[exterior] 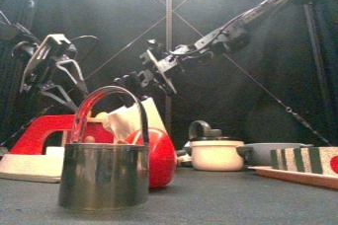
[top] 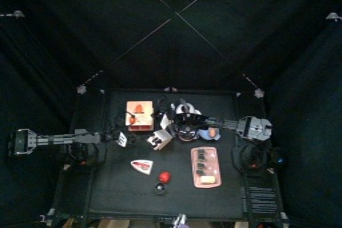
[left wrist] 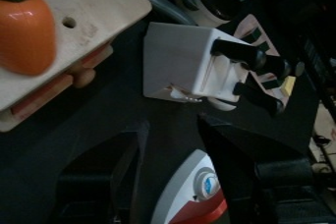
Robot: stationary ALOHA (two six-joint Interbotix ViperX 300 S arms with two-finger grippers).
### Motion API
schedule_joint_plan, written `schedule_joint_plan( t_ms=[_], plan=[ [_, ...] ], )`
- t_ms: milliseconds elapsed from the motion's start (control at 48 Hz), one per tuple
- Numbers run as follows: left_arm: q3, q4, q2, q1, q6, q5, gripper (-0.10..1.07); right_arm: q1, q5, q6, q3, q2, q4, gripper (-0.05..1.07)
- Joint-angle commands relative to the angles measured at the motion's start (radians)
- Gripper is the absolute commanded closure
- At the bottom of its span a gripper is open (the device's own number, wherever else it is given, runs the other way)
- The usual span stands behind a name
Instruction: Grab drawer handle
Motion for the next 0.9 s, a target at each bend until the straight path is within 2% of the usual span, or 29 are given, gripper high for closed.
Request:
schedule_joint_plan(
  t_ms=[0, 104, 333, 562, 875],
  plan=[
    [-0.014, -0.017, 0.034, 0.015, 0.002, -0.018, 0.15, -0.028, -0.003, -0.002, -0.080, 0.011, 0.008, 0.78],
    [-0.017, -0.023, 0.066, 0.035, 0.002, -0.023, 0.15, -0.032, -0.003, -0.003, -0.126, 0.060, 0.008, 0.78],
    [-0.018, -0.023, 0.084, 0.094, 0.003, -0.035, 0.15, -0.038, -0.003, -0.005, -0.161, 0.118, 0.009, 0.78],
    [-0.032, -0.037, 0.141, 0.120, 0.003, -0.046, 0.15, -0.041, -0.002, -0.005, -0.160, 0.147, 0.009, 0.78],
    [-0.091, -0.046, 0.250, 0.144, 0.005, -0.051, 0.14, -0.037, -0.003, -0.005, -0.143, 0.161, 0.005, 0.78]
  ],
)
